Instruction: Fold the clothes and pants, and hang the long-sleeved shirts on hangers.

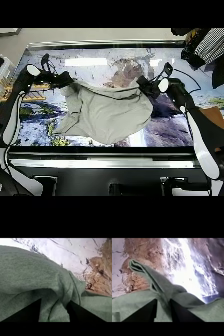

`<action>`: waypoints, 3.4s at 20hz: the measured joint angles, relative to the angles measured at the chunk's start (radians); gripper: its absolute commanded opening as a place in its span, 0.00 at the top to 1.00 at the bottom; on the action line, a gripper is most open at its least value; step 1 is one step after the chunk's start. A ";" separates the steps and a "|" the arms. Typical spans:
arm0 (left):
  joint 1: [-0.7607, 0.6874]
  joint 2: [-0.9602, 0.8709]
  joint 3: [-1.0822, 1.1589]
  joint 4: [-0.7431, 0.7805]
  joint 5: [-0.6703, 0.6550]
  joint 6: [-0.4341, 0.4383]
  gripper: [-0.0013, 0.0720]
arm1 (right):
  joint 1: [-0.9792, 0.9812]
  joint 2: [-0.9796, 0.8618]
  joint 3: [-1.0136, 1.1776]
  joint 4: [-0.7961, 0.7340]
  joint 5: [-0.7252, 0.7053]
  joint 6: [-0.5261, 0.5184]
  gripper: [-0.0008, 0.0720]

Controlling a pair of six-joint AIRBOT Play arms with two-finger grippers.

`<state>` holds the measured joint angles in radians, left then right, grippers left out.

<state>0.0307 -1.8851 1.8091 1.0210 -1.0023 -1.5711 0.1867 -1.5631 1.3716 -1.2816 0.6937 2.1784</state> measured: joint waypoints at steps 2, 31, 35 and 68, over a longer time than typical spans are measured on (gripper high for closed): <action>0.034 0.035 0.015 -0.010 -0.054 0.000 0.42 | -0.043 0.021 0.003 0.057 0.062 -0.082 0.49; 0.349 0.735 -0.671 0.157 -0.451 0.077 0.18 | -0.258 0.087 -0.509 0.507 0.223 -0.897 0.94; 0.350 0.714 -0.863 0.096 -0.330 0.157 0.18 | -0.254 0.160 -0.509 0.512 0.290 -0.888 0.94; 0.329 1.354 -0.291 0.090 -0.023 0.017 0.96 | -0.254 1.044 0.100 0.471 0.369 -0.519 0.94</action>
<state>0.3599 -0.5308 1.5185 1.1114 -1.0256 -1.5539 -0.0669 -0.5194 1.4719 -0.8104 1.0630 1.6592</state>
